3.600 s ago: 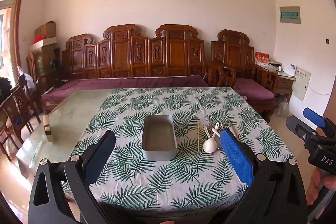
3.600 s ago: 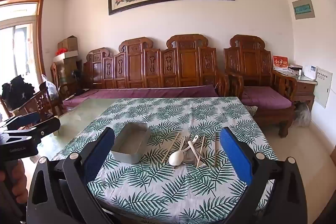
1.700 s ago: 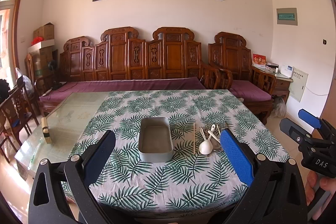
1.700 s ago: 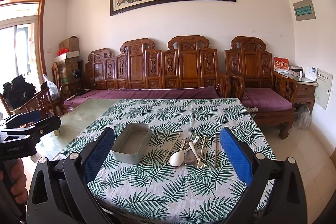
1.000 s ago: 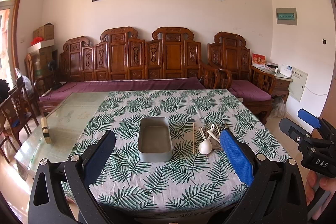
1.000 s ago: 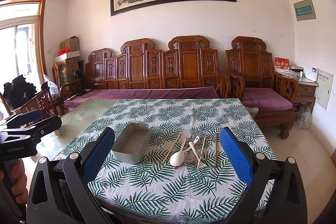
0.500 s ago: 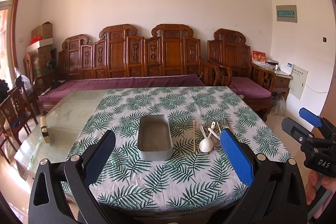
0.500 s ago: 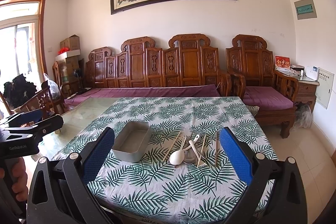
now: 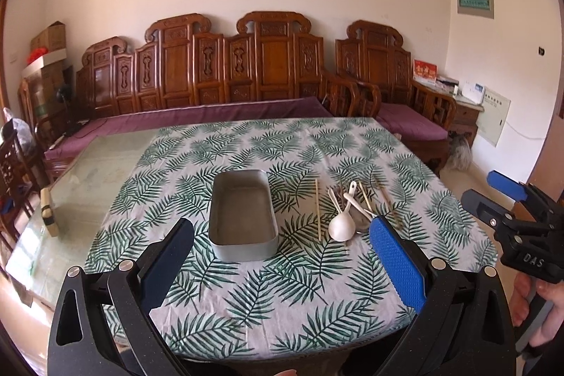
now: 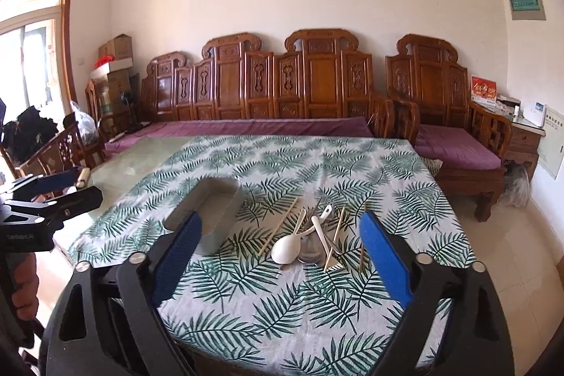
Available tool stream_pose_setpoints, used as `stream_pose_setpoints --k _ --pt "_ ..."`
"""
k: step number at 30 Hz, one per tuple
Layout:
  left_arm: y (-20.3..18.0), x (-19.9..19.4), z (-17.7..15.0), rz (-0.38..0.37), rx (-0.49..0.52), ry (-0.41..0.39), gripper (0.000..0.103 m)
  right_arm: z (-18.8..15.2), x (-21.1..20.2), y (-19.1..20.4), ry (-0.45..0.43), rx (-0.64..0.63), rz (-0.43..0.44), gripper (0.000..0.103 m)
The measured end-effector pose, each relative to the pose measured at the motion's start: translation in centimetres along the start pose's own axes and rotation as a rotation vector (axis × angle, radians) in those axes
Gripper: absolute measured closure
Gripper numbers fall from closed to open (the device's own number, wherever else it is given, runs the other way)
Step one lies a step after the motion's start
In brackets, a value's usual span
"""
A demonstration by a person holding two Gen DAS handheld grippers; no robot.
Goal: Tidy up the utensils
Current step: 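Lower the right tool onto a wooden chopstick and close it while the left tool approaches the utensils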
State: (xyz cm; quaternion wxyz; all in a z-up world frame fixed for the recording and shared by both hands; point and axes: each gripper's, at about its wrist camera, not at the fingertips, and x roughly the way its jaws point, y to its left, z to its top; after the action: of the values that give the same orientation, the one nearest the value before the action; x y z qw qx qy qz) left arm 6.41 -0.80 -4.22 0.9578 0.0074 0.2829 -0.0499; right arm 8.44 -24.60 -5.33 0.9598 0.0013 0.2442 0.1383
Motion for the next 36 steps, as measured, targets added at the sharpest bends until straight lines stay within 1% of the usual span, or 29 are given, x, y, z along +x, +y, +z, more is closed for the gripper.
stream_pose_setpoints --k 2,6,8,13,21,23,25,27,33,36 --pt "0.0 1.2 0.3 -0.015 0.004 0.012 0.006 0.0 1.8 -0.6 0.027 -0.001 0.009 0.021" --pt "0.0 3.7 0.9 -0.028 0.023 0.029 0.006 0.0 5.1 -1.7 0.072 -0.01 0.011 0.028" --pt "-0.1 4.9 1.1 -0.032 0.032 0.038 0.006 0.0 6.5 -2.4 0.085 -0.007 0.01 0.033" --pt "-0.2 9.4 1.7 -0.058 0.039 0.084 0.006 0.0 11.1 -4.9 0.132 0.016 0.012 0.043" --pt "-0.4 16.0 0.8 -0.08 0.036 0.168 0.006 -1.2 18.1 -8.6 0.208 0.04 0.016 0.058" --pt "-0.4 17.2 0.4 -0.092 0.032 0.185 0.006 -1.5 19.5 -9.2 0.228 0.041 0.028 0.064" --pt "-0.7 18.4 0.1 -0.108 0.035 0.201 0.006 -2.3 21.2 -9.9 0.261 0.045 0.053 0.067" --pt "-1.2 19.2 -0.1 -0.121 0.044 0.209 0.006 -3.0 22.4 -10.5 0.293 0.03 0.045 0.068" --pt "-3.1 21.6 -0.6 -0.17 0.071 0.24 0.007 -4.4 24.0 -12.5 0.338 0.065 0.034 0.07" --pt "-4.4 23.1 -0.7 -0.195 0.09 0.261 0.009 -5.1 25.1 -12.8 0.366 0.09 0.06 0.071"
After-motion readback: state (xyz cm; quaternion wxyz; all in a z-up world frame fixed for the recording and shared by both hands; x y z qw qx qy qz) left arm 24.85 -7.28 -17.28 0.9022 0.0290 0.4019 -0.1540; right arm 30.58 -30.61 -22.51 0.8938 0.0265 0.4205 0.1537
